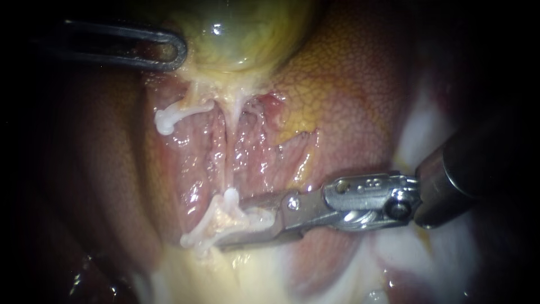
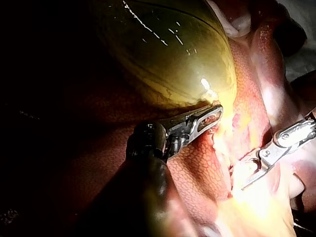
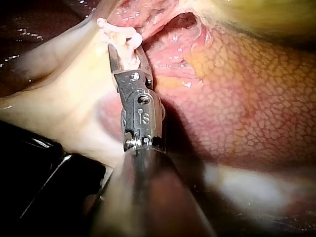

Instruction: Clipping second clip right tube

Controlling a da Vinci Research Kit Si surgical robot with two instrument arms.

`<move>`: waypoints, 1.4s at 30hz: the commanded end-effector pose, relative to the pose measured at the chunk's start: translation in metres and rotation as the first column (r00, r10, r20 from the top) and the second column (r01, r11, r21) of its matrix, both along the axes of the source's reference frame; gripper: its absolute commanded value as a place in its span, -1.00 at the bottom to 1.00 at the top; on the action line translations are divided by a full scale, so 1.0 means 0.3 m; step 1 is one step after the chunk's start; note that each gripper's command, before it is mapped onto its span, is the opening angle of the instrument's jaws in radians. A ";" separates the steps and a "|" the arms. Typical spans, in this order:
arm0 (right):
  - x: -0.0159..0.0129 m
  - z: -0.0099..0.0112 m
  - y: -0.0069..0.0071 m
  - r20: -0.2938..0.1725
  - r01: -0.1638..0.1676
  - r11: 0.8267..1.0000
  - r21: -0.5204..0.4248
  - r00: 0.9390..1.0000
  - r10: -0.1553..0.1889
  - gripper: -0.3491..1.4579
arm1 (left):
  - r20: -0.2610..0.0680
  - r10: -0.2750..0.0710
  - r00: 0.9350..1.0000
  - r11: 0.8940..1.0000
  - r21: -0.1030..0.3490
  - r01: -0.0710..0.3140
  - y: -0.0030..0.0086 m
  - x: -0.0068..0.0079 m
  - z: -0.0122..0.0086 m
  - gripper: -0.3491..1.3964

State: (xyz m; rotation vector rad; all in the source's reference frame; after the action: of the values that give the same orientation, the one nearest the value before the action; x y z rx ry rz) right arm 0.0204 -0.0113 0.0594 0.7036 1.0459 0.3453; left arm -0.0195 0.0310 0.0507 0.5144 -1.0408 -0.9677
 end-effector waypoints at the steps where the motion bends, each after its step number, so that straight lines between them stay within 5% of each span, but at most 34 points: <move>1: -0.0001 -0.0001 0.0000 0.000 0.000 1.000 0.000 1.000 0.000 -0.57 | 0.000 0.000 1.000 1.000 0.000 0.000 0.0000 0.0000 -0.0003 -1.00; 6: -0.0005 -0.0002 0.0000 -0.005 -0.002 1.000 0.001 1.000 0.002 -0.51 | 0.000 0.000 1.000 1.000 0.001 0.000 0.0002 0.0001 -0.0005 -1.00; 10: -0.0012 -0.0011 0.0016 -0.037 -0.017 1.000 -0.001 0.999 0.017 -0.15 | 0.000 0.000 1.000 1.000 0.001 0.000 0.0002 0.0003 -0.0006 -1.00; 13: -0.0012 -0.0017 0.0025 -0.070 -0.046 0.999 0.007 0.996 0.047 -0.07 | 0.000 0.000 1.000 1.000 0.001 0.000 0.0002 0.0003 -0.0006 -1.00; 32: -0.0064 -0.0057 0.0130 -0.142 -0.100 0.994 0.041 0.984 0.105 -0.06 | 0.001 0.001 1.000 1.000 0.001 -0.001 0.0003 0.0004 -0.0007 -1.00; 42: -0.0060 -0.0035 0.0164 -0.207 -0.123 0.988 0.094 0.968 0.140 -0.06 | 0.001 0.001 1.000 1.000 0.001 -0.001 0.0003 0.0003 -0.0007 -1.00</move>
State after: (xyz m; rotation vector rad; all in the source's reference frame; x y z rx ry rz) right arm 0.0186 -0.0063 0.0584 0.7765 1.3054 0.4375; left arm -0.0194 0.0311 0.0505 0.5160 -1.0408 -0.9674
